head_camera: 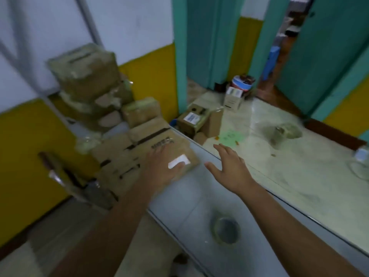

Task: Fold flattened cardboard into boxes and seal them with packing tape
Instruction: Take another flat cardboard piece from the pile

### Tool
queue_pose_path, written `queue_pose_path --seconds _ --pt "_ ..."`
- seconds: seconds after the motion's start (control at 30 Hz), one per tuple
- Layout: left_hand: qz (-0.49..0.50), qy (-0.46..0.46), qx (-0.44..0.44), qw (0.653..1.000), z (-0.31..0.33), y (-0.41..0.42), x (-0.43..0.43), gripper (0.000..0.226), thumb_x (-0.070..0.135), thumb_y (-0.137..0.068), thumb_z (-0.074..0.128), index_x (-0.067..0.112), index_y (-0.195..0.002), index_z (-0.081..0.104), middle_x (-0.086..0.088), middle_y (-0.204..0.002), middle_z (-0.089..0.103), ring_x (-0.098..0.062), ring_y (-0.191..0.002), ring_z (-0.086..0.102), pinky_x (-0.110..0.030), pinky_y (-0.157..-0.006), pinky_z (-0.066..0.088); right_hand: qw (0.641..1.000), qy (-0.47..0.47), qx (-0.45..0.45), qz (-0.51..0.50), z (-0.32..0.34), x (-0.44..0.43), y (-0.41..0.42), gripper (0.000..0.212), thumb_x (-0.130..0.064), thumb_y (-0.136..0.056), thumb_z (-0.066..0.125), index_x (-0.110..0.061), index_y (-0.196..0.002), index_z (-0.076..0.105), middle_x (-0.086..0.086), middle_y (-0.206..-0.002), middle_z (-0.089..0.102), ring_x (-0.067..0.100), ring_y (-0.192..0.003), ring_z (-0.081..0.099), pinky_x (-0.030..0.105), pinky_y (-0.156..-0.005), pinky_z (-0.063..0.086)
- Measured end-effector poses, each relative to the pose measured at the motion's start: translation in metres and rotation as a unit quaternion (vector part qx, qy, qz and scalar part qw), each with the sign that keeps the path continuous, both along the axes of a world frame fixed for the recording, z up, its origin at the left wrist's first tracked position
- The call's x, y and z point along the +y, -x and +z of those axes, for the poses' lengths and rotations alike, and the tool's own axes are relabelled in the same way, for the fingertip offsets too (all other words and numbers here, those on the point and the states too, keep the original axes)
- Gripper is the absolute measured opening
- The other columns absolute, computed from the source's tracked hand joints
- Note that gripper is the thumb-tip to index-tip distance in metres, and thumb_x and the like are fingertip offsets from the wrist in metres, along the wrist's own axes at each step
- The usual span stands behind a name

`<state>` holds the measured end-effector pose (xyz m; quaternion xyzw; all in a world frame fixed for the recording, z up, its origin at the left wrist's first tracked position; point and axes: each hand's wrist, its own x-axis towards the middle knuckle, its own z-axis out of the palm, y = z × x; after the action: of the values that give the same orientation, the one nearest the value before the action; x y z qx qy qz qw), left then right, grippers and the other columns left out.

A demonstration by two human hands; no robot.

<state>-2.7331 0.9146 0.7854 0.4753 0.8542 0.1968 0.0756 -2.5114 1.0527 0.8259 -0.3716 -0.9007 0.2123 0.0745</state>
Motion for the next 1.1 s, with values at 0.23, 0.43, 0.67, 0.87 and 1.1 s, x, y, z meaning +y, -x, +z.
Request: queue_pose_path --seconds 0.23,0.43,0.67,0.87,1.1 --pt "0.183 0.080 -0.090 0.976 -0.063 0.083 -0.096 0.081 0.055 -0.091 0.075 0.021 -0.156 0.041 -0.008 -0.160 0.042 -0.032 -0.148 0.040 -0.046 -0.120 0.035 0.984 0.170 -0.049 0.020 -0.064 -0.008 0.147 0.092 -0.063 -0.090 0.069 -0.017 -0.161 0.032 0.015 -0.161 0.039 0.037 -0.146 0.039 0.052 -0.116 0.039" --pt "0.304 0.070 -0.239 0.919 -0.095 0.111 -0.133 0.100 0.051 -0.096 0.071 0.018 -0.169 0.010 -0.015 -0.170 0.021 -0.041 -0.156 0.024 -0.057 -0.122 0.035 0.973 0.188 -0.115 -0.063 -0.118 0.024 0.194 0.101 -0.066 -0.079 0.080 -0.015 -0.154 0.036 0.017 -0.151 0.047 0.039 -0.139 0.047 0.055 -0.113 0.043" --pt "0.383 -0.178 -0.358 0.833 -0.113 0.122 -0.132 0.048 0.013 -0.093 0.075 0.045 -0.124 0.058 0.028 -0.112 0.066 -0.016 -0.116 0.068 -0.023 -0.083 0.058 0.958 0.220 -0.117 -0.140 -0.149 0.056 0.209 0.111 -0.081 -0.074 0.073 -0.010 -0.152 0.037 0.022 -0.148 0.047 0.043 -0.137 0.047 0.057 -0.113 0.042" --pt "0.391 -0.275 -0.365 0.799 -0.101 0.133 -0.118 0.036 0.018 -0.102 0.067 0.049 -0.120 0.059 0.032 -0.111 0.065 0.009 -0.101 0.063 -0.037 -0.100 0.056 0.939 0.288 0.035 -0.184 -0.150 0.057 0.198 0.066 -0.066 -0.087 0.071 -0.006 -0.113 0.065 0.013 -0.102 0.070 0.028 -0.092 0.066 0.051 -0.090 0.058" --pt "0.371 -0.281 -0.372 0.803 -0.064 0.117 -0.101 0.039 0.055 -0.097 0.070 0.036 -0.129 0.057 0.022 -0.117 0.064 -0.003 -0.107 0.065 -0.041 -0.093 0.060 0.931 0.239 0.173 -0.216 -0.095 0.047 0.136 0.052 -0.061 -0.092 0.068 -0.012 -0.109 0.063 -0.001 -0.099 0.068 0.020 -0.094 0.066 0.042 -0.083 0.056"
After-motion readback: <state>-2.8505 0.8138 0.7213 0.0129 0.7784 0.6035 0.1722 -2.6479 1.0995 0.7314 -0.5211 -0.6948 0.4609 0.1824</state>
